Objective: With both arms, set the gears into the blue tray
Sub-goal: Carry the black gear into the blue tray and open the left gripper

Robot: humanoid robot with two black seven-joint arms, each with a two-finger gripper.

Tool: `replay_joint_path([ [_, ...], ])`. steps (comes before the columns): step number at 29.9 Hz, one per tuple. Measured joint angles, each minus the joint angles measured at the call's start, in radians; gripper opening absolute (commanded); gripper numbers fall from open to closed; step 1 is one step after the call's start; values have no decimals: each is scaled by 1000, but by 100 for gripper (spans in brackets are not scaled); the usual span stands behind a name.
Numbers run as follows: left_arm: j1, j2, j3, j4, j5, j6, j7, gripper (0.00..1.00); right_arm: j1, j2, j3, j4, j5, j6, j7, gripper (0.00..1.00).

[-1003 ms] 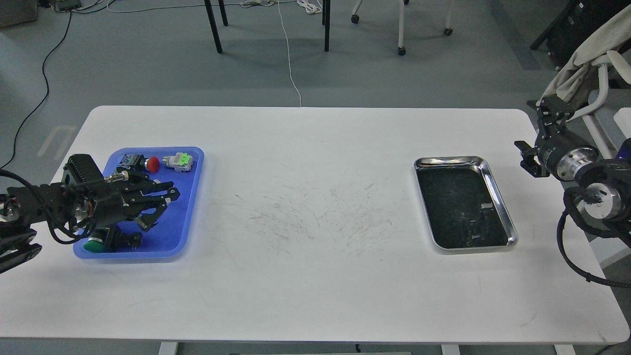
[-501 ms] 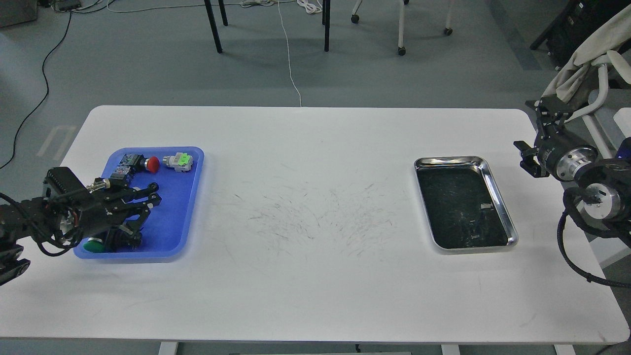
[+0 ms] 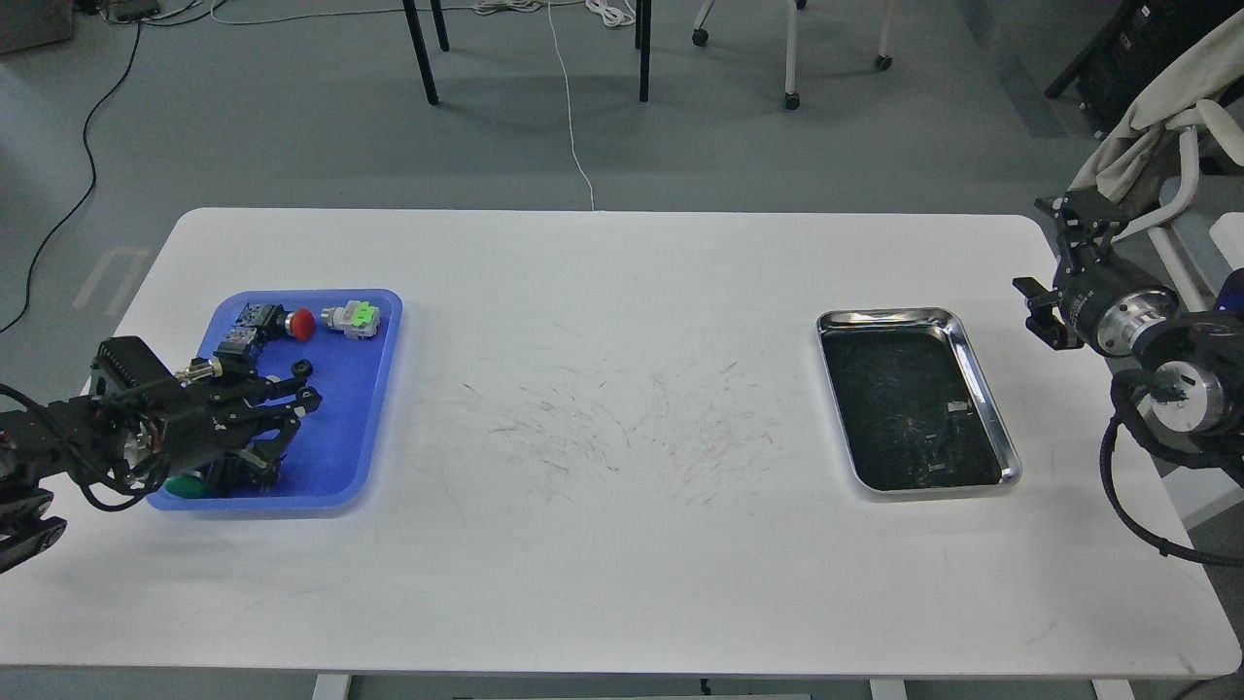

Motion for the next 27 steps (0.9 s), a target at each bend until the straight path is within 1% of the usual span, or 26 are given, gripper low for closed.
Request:
replay_joint_path([
  [27,12,6,-1,15,-9,-1,0,31,0,1,0,0,-2,0,0,97],
])
